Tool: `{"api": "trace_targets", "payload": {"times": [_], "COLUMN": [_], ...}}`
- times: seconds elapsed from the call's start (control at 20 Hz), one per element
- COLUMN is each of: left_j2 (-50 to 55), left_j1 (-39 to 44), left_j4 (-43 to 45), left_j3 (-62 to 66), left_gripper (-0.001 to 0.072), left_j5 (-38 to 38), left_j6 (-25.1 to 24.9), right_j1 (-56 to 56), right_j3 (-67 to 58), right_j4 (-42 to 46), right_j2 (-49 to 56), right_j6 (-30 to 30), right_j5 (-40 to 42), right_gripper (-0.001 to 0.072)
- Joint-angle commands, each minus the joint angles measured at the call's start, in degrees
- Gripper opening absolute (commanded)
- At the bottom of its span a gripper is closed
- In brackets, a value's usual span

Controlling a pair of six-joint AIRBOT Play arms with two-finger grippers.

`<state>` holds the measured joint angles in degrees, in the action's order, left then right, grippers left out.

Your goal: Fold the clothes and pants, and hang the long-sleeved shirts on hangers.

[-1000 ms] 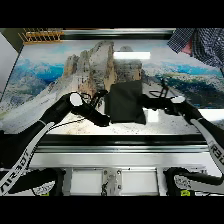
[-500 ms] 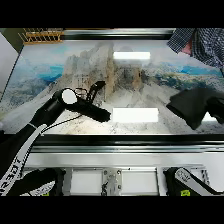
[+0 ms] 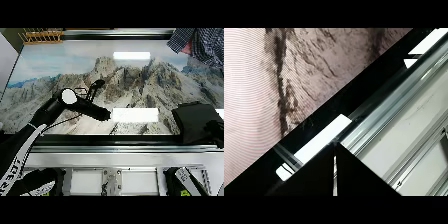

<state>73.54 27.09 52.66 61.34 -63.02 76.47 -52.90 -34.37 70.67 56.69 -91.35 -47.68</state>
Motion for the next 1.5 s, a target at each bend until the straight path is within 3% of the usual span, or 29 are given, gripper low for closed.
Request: {"api": "trace_targets", "payload": {"times": [0.0, 0.15, 0.3, 0.4, 0.5, 0.65, 0.75, 1.0, 1.05, 1.1, 1.2, 1.25, 1.45], "left_j2": [0.0, -1.2, -4.5, -6.3, -7.2, -8.1, -9.2, -14.8, -15.7, -16.4, -17.3, -17.8, -18.9], "left_j1": [-0.1, -1.8, -6.3, -9.2, -11.5, -13.5, -13.7, -13.7, -13.7, -13.7, -13.7, -13.7, -13.7], "left_j4": [0.2, 0.2, 0.3, 0.3, 0.4, 1.6, 5.9, 9.2, 9.2, 9.2, 9.1, 9.1, 9.2], "left_j3": [0.1, 0.1, -0.1, -0.1, -0.1, -0.1, -1.4, -9.8, -10.8, -11.4, -11.5, -11.5, -11.5], "left_gripper": [0.0003, 0.0003, 0.0003, 0.0004, 0.0003, 0.0003, 0.0003, 0.0003, 0.0004, 0.0003, 0.0003, 0.0004, 0.0004], "left_j5": [1.0, 3.1, 6.7, 8.2, 8.1, 8.1, 8.2, 9.7, 9.7, 9.7, 9.6, 9.7, 9.7], "left_j6": [0.1, 1.4, 3.5, 3.7, 3.9, 4.2, 7.6, 10.4, 10.4, 10.4, 10.4, 10.4, 10.4], "right_j1": [0.1, 0.2, 4.3, 11.1, 20.9, 38.7, 49.8, 61.2, 61.4, 61.4, 61.4, 61.4, 61.4], "right_j3": [0.4, -5.9, -9.0, -8.9, -8.4, -8.3, -8.3, -8.3, -8.3, -8.3, -8.3, -8.3, -8.3], "right_j4": [8.7, 17.2, 7.5, -1.0, -6.7, -7.5, -7.3, -7.3, -7.5, -7.5, -7.5, -7.5, -7.5], "right_j2": [-4.0, -8.9, -16.2, -20.0, -21.5, -19.9, -17.5, -12.0, -11.2, -10.7, -10.2, -10.1, -10.1], "right_j6": [1.7, 3.0, 14.5, 17.7, 18.1, 18.1, 18.1, 18.1, 18.1, 18.1, 18.1, 18.0, 18.1], "right_j5": [-5.8, -9.3, -6.4, -6.5, -6.6, -6.4, -5.1, -2.1, -2.1, -2.1, -2.1, -2.2, -3.2], "right_gripper": [0.0598, 0.0598, 0.0597, 0.0597, 0.0597, 0.0597, 0.0597, 0.0596, 0.0565, 0.0445, 0.0072, 0.0024, 0.0024]}}
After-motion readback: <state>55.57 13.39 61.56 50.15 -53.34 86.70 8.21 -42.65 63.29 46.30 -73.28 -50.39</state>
